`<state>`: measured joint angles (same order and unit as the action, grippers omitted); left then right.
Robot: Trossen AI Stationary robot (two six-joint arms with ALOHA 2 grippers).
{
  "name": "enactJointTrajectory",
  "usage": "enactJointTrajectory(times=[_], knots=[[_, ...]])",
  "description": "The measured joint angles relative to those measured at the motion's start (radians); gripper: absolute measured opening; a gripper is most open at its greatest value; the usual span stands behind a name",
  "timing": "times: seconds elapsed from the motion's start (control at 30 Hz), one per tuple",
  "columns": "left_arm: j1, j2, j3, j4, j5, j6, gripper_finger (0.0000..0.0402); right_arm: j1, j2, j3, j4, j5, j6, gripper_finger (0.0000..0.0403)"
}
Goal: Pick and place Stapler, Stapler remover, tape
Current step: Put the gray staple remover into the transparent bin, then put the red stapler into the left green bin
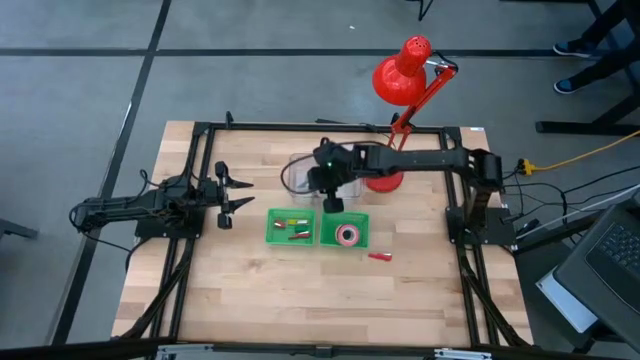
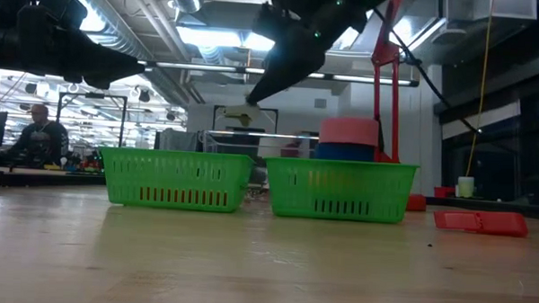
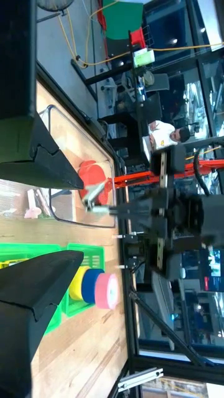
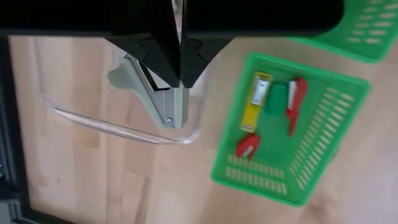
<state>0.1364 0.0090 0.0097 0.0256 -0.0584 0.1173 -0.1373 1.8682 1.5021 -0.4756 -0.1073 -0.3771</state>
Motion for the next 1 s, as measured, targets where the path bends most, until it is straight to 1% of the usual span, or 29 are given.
enactJointTrajectory(times=[0.2,0.33,0.43,0.7,0.8,1.0], knots=[[0.0,0.0,0.0,0.0,0.0,0.0,0.0168,-0.063,0.0,-0.012,0.016,-0.034,-0.072,0.0],[0.0,0.0,0.0,0.0,0.0,0.0,0.0168,-0.094,0.0,-0.087,0.097,-0.102,-0.073,0.0],[0.0,0.0,0.0,0.0,0.0,0.0,0.0168,-0.106,0.0,-0.145,0.161,-0.103,-0.073,0.0],[0.0,0.0,0.0,0.0,0.0,0.0,0.0168,-0.138,0.0,-0.251,0.236,-0.104,-0.073,0.0001],[0.0,0.0,0.0,0.0,0.0,0.0,0.0168,-0.143,0.0,-0.277,0.263,-0.104,-0.074,0.0008],[0.0,0.0,0.0,0.0,0.0,0.0,0.0168,-0.143,0.001,-0.29,0.292,-0.107,-0.073,0.0038]])
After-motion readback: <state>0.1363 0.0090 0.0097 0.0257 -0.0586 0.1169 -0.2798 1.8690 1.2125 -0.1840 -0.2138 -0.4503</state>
